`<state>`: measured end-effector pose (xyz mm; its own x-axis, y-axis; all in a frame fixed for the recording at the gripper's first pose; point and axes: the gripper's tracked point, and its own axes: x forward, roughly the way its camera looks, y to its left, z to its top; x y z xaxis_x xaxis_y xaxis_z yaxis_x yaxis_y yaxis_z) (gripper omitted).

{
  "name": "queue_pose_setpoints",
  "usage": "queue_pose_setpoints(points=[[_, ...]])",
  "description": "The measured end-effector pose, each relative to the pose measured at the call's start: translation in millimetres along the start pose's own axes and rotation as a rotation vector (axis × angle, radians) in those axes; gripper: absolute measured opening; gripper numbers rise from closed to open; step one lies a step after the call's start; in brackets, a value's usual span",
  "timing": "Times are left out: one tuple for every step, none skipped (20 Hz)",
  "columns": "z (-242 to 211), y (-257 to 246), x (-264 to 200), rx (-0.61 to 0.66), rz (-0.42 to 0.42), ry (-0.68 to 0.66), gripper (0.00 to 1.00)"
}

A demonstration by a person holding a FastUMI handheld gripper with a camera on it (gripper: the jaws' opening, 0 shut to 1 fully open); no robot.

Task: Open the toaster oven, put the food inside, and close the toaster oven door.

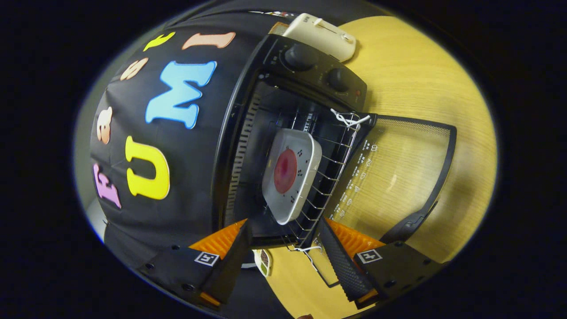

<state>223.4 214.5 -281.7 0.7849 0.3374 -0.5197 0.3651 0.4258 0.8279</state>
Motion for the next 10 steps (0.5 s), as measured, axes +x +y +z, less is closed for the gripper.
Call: queue_pose_setpoints(points=[[-3.8, -0.3, -6.2, -0.054, 0.004, 0.008, 0.97], [-5.5, 1.2, -12.6, -0.105, 0.018, 0.014, 0.97], [-8.3, 3.0, -18.7, -0.158, 0.03, 0.024, 0.97], [-11.2, 1.8, -24.8, -0.215, 0.034, 0.039, 0.97], [-14.2, -0.2, -29.6, -0.274, 0.029, 0.053, 0.97], [-15.5, -4.4, -34.1, -0.332, 0.021, 0.063, 0.97], [-15.3, -5.2, -38.6, -0.388, 0.006, 0.07, 0.97], [-16.7, -9.3, -43.6, -0.441, -0.006, 0.076, 0.97], [-19.0, -12.8, -48.1, -0.49, -0.008, 0.081, 0.97], [-21.1, -16.0, -51.4, -0.534, -0.015, 0.088, 0.97]])
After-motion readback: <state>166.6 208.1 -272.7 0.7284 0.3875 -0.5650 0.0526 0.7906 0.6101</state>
